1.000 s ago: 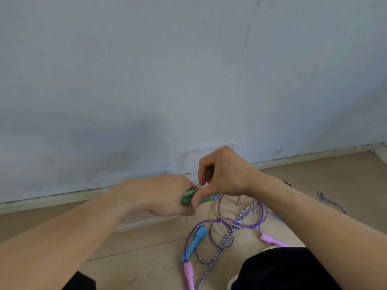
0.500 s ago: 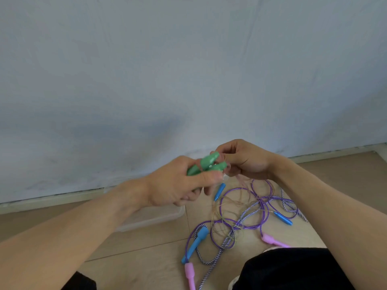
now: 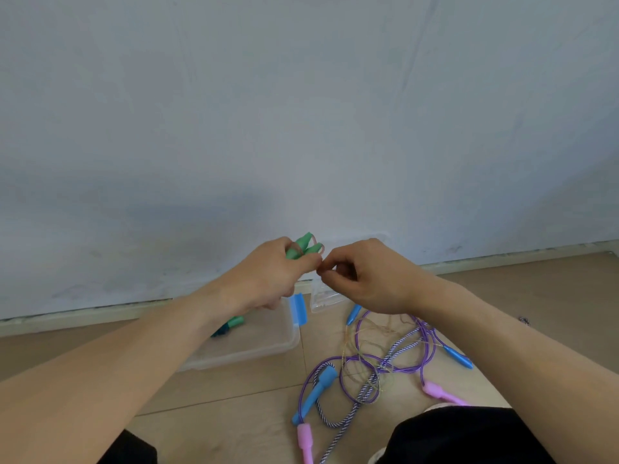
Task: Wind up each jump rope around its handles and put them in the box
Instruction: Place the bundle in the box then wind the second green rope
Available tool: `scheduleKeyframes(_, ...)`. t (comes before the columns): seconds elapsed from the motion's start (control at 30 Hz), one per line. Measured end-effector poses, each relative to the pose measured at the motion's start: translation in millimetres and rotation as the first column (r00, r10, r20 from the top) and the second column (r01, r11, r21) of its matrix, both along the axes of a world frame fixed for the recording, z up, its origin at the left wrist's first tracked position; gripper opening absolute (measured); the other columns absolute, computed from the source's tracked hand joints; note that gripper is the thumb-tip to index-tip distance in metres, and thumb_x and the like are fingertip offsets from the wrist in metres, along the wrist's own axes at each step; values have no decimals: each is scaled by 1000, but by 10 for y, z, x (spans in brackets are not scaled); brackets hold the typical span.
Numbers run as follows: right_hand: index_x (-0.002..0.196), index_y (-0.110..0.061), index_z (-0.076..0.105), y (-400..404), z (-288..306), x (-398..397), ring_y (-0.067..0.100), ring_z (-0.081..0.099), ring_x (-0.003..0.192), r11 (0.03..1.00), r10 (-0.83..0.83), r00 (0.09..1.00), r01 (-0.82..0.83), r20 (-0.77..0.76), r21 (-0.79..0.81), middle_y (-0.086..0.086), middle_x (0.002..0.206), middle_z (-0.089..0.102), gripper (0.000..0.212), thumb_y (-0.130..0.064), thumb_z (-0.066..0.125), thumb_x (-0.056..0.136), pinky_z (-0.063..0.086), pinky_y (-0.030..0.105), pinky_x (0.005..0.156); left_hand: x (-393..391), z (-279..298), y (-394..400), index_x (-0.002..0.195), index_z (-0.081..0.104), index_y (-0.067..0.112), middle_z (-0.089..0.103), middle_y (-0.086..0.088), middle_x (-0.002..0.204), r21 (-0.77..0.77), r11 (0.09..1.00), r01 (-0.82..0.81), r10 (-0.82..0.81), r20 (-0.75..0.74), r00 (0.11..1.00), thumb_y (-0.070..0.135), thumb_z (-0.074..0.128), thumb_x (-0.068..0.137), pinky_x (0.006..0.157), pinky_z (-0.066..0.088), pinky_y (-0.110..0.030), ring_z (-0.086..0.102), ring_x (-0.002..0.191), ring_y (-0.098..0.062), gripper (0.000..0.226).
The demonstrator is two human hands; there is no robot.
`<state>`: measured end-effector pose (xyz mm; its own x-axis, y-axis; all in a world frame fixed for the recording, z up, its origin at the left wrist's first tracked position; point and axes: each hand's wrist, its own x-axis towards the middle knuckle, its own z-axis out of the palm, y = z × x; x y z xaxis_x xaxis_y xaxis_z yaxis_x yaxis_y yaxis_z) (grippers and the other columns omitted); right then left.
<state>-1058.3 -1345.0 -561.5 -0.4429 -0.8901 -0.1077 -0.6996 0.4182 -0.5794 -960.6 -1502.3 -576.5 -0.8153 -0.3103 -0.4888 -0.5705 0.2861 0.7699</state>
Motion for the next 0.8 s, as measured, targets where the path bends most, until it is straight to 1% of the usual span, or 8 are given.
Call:
scheduleKeyframes(0.17,83,-25,76,-8,-5,0,8,47,49,1000,-1,987,5,-162,23,-12,47,47,19,-42,68,86,44,30,56,8,-24,-28,95,60,8,44,-1,56,-91,971,220,-192,246,950,70,50,87,49,33,-23,38,51,-23,63)
scheduleKeyframes(0.3,71,-24,74,6,33,18,9,48,49,999,-18,997,15,-80,-32,-10,45,48,26,-49,81,72,35,19,52,30,63,-44,89,57,13,38,0,52,76,940,332,-337,357,871,81,17,87,44,21,-20,22,39,-14,79)
scheduleKeyframes(0.4,62,-19,70,15,98,36,7,41,44,991,-116,993,117,14,-71,-9,43,48,35,-42,95,51,30,16,48,37,78,-32,93,61,14,34,1,53,260,859,442,-511,376,773,84,2,81,41,18,-20,18,39,-11,92)
scheduleKeyframes(0.5,61,-12,69,66,123,-45,7,40,46,977,-164,954,192,250,-95,-6,48,53,39,-34,97,44,31,19,48,50,108,-51,97,65,13,29,0,55,477,717,508,-665,253,702,85,-1,77,38,17,-19,15,40,-10,100)
scheduleKeyframes(0.57,64,-6,69,93,96,-102,10,42,52,959,-165,896,243,412,-145,3,56,58,40,-36,91,49,33,21,51,51,138,-65,100,64,9,27,0,53,634,566,527,-729,85,680,84,0,80,36,17,-16,13,40,-10,101)
scheduleKeyframes(0.67,71,0,68,100,26,-148,10,39,51,931,-208,845,326,492,-167,7,58,55,39,-34,84,60,32,19,48,57,176,8,94,62,4,30,2,47,756,381,532,-736,-100,669,79,5,85,36,15,-15,14,36,-9,94)
scheduleKeyframes(0.73,73,2,68,96,-9,-150,9,46,53,938,-206,835,318,509,-142,7,60,60,29,-20,86,69,36,17,49,58,197,91,88,63,7,30,3,45,765,382,519,-669,-158,726,76,12,88,36,13,-16,14,35,-8,85)
scheduleKeyframes(0.8,68,-1,66,92,-37,-140,9,47,55,953,-191,858,279,477,-120,5,59,58,17,-9,81,70,37,17,50,46,221,114,85,64,10,28,3,46,748,473,465,-540,-170,824,73,22,91,37,11,-17,12,37,-9,76)
